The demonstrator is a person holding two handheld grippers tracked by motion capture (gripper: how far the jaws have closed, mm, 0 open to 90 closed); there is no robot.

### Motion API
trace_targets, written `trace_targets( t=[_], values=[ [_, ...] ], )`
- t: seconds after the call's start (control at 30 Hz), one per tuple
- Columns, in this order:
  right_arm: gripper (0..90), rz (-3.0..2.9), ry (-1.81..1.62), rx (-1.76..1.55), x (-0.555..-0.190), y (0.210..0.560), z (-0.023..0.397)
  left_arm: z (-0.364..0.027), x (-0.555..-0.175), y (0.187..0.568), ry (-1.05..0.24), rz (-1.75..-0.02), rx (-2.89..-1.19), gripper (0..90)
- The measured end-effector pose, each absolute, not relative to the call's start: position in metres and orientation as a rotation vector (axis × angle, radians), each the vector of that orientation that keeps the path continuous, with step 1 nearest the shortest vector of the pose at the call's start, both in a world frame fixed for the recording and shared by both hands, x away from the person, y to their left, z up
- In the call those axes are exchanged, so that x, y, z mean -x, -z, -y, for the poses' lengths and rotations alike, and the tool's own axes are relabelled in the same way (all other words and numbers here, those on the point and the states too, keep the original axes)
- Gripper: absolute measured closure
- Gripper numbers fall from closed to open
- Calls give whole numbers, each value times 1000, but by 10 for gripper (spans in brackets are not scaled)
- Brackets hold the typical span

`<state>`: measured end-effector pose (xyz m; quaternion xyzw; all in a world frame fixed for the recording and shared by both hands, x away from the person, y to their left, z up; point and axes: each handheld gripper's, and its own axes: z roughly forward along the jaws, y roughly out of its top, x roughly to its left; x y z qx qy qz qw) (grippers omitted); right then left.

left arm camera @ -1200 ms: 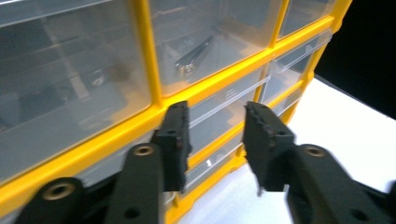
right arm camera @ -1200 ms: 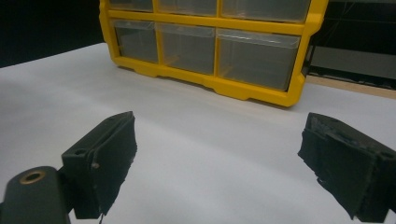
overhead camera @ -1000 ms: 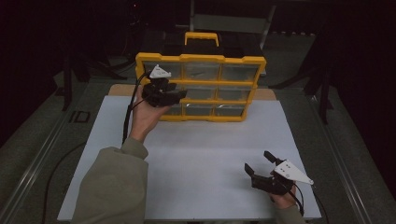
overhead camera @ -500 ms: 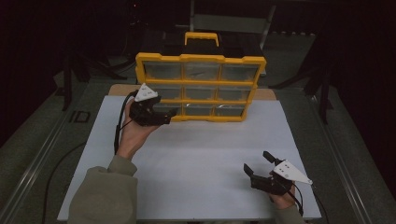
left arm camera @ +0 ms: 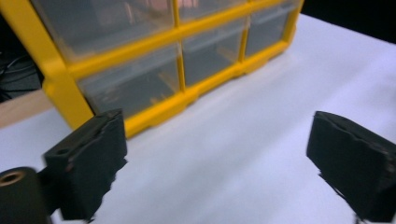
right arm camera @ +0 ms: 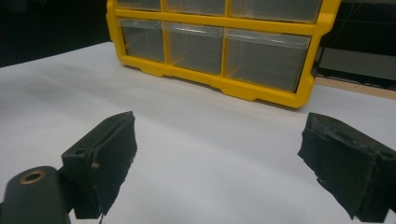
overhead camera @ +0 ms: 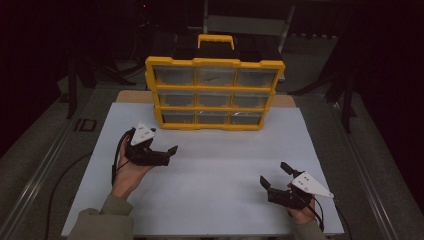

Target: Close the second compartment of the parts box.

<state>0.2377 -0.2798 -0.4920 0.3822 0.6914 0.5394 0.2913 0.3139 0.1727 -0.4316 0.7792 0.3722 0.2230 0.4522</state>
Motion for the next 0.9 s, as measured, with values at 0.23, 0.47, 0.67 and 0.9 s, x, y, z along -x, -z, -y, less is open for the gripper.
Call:
trace_targets(
  t=[0.23,0.47,0.67,0.9],
  values=[
    [104,-1849,-1449,-1007,-237,492,277,-191,-288,458,-525,-909,-1860,8],
    [104,-1836,-1456,-1002,-236,491,277,-205,-260,475,-522,-874,-1788,2],
    [104,-1826,-1466,-981,-234,489,276,-225,-250,479,-534,-897,-1725,1],
    [103,-1806,-1488,-950,-234,486,275,-240,-240,481,-583,-922,-1688,1]
  ],
)
